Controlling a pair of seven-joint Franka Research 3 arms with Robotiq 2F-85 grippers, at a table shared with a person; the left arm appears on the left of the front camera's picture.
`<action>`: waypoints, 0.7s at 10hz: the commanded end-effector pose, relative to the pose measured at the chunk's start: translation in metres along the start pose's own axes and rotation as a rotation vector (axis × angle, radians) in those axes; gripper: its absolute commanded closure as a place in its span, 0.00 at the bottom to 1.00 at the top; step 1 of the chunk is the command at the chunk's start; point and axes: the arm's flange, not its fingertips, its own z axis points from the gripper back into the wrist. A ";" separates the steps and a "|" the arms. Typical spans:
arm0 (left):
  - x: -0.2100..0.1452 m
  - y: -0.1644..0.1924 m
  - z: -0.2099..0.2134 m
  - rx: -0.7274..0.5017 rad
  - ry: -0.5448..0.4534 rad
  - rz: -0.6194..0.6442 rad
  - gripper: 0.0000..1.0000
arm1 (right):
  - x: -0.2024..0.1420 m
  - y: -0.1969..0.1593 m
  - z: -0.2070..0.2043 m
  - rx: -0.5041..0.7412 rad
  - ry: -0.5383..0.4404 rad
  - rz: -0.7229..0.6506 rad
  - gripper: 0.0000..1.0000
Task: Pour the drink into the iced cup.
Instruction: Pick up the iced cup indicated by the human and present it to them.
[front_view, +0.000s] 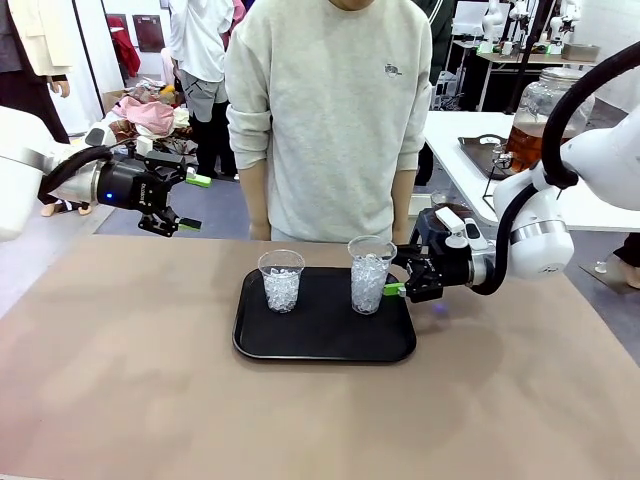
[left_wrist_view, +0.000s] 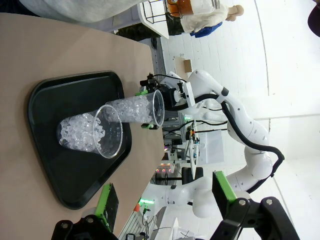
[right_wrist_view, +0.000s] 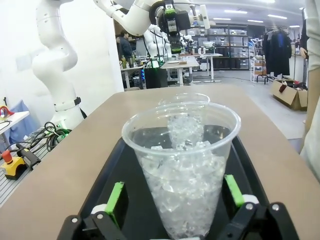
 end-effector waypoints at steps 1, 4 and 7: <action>0.000 -0.001 0.000 0.002 -0.004 -0.002 0.00 | 0.003 -0.007 -0.010 0.008 -0.024 -0.015 0.00; 0.000 -0.001 0.000 0.002 -0.004 -0.002 0.00 | 0.003 -0.008 -0.016 -0.004 -0.021 -0.019 0.00; 0.000 -0.001 0.000 0.002 -0.004 -0.002 0.00 | 0.002 -0.012 -0.023 -0.042 -0.031 -0.039 0.00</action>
